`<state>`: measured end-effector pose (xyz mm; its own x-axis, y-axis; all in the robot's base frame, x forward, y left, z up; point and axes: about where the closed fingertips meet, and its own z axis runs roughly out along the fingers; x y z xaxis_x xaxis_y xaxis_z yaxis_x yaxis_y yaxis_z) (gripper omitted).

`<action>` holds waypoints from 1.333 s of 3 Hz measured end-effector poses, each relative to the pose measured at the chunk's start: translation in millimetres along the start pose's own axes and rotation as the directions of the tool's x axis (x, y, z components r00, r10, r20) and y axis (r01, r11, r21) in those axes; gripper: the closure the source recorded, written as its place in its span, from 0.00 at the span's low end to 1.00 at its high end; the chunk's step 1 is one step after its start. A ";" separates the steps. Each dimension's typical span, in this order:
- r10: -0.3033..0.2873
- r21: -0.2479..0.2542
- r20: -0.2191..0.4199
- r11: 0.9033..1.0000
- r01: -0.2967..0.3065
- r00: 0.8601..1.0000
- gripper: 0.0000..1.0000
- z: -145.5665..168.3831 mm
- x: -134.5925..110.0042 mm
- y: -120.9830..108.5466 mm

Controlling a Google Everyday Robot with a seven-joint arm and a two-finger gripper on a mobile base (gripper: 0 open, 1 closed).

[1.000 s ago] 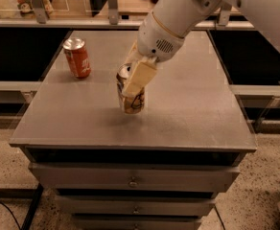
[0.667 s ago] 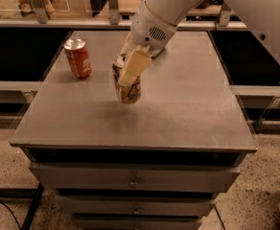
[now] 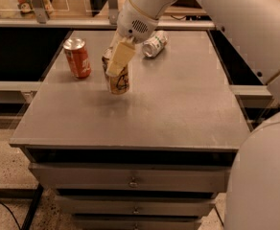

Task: Move orange can near coke can

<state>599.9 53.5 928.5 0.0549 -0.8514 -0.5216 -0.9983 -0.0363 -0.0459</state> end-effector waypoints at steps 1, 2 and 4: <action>0.017 0.005 0.031 1.000 -0.017 0.999 0.88 7.1 -10.9 -11.2; 0.032 0.003 0.062 0.999 -0.032 0.998 0.89 13.8 -24.4 -19.0; 0.074 -0.004 0.071 0.997 -0.074 0.995 0.72 36.1 -38.5 -33.9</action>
Offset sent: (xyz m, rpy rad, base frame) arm 0.0259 0.0418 0.0077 0.0978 0.0281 -0.0441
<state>632.4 106.4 919.4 -0.0177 -0.8126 -0.5826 -0.9997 0.0246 -0.0038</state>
